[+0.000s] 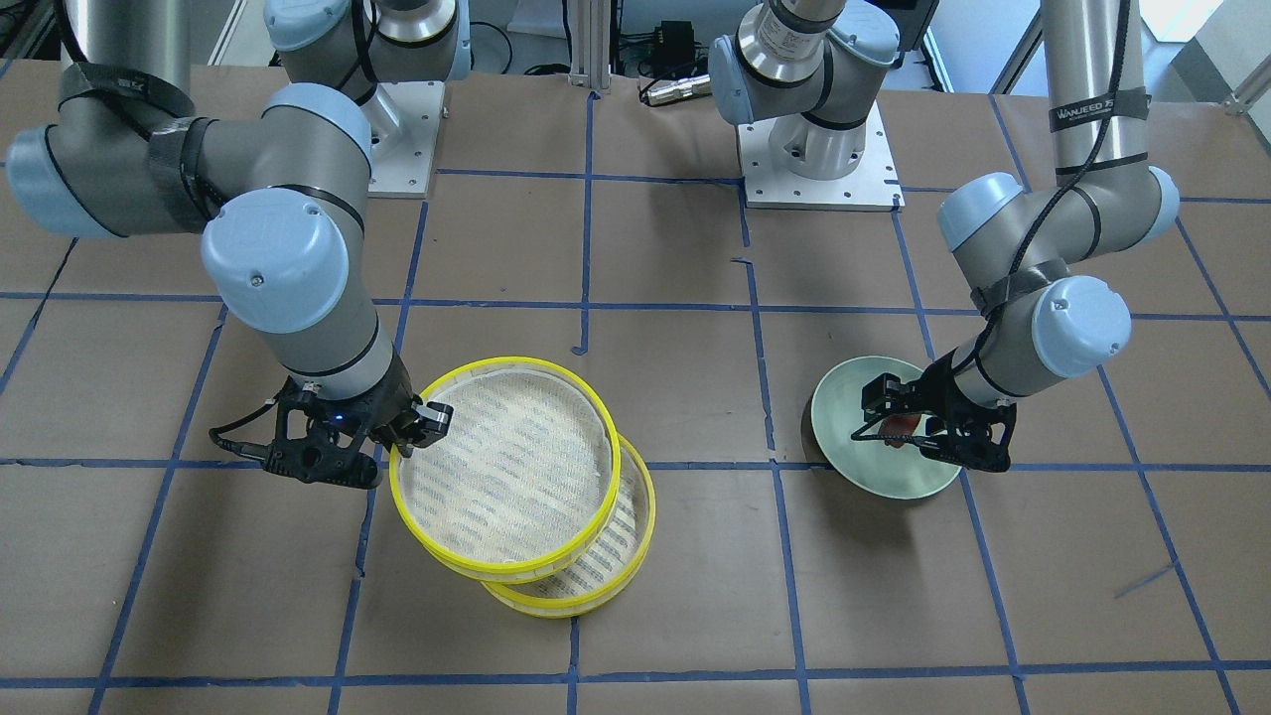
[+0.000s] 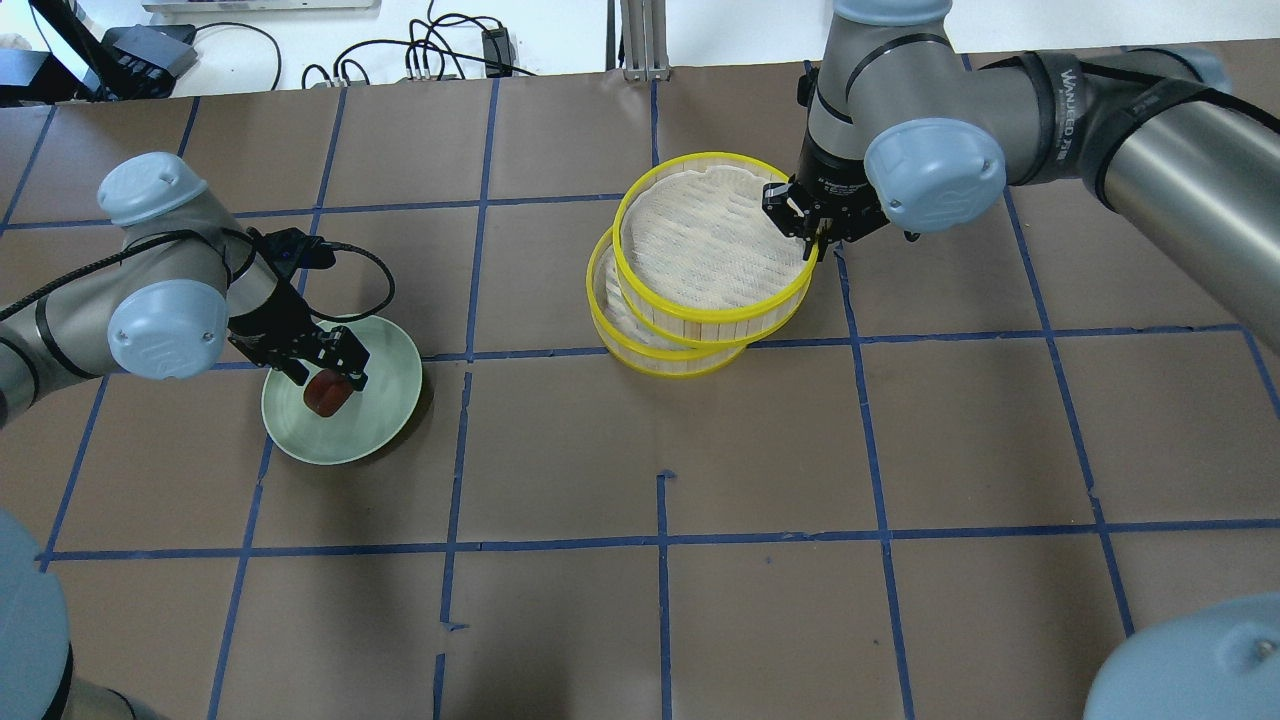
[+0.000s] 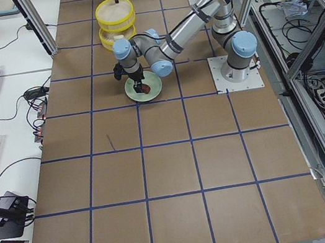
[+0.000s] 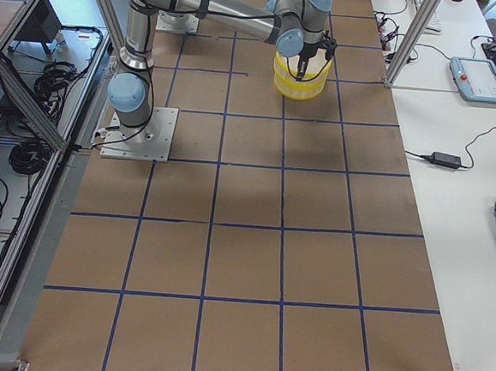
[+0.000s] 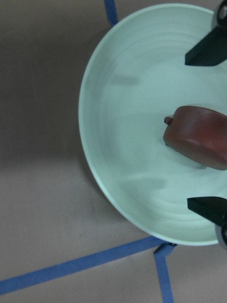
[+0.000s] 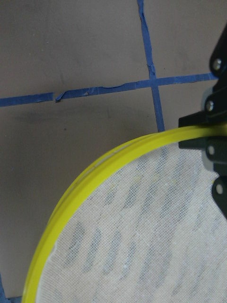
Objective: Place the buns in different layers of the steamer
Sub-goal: 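Restack top tier with right gripper while left gripper grasps brown bun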
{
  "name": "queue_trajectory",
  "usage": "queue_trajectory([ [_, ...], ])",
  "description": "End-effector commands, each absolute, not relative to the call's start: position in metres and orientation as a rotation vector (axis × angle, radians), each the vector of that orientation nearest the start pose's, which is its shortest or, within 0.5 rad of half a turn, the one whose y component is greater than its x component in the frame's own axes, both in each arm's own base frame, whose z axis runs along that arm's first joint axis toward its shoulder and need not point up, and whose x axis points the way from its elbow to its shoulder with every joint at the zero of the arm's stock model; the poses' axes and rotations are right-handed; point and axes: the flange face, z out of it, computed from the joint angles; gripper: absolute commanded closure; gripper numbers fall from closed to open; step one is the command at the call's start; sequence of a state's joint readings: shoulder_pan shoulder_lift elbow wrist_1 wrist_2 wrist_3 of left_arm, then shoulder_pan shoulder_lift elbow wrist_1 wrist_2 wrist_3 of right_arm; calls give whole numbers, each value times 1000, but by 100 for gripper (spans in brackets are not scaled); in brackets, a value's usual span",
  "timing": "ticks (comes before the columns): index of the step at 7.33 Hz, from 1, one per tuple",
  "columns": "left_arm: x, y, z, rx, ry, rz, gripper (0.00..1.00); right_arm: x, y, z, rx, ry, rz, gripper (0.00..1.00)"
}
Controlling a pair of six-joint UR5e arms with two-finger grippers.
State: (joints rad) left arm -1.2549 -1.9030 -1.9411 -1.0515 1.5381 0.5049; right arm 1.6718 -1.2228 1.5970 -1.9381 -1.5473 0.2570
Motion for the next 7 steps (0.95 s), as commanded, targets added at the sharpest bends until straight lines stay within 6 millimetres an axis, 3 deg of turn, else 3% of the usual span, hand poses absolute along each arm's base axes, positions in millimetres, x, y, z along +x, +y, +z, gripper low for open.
queue_trajectory([
  [1, 31, -533, 193, 300, 3223, 265, 65, 197, -593, 313, 241, 3102, 25, 86],
  [2, 31, -534, 194, 302, 3220, 261, 82, 198, -593, 312, 248, 3100, 26, 86],
  [3, 31, -533, 200, 248, 3220, 252, 91, 199, -593, 314, 257, 3099, 19, 86],
  [5, 29, -539, 224, 211, 3210, 196, 92, 216, -590, 312, 316, 3096, 4, 86],
  [7, 29, -559, 283, 146, 3220, 229, 92, 217, -595, 305, 352, 3092, -23, 86],
])
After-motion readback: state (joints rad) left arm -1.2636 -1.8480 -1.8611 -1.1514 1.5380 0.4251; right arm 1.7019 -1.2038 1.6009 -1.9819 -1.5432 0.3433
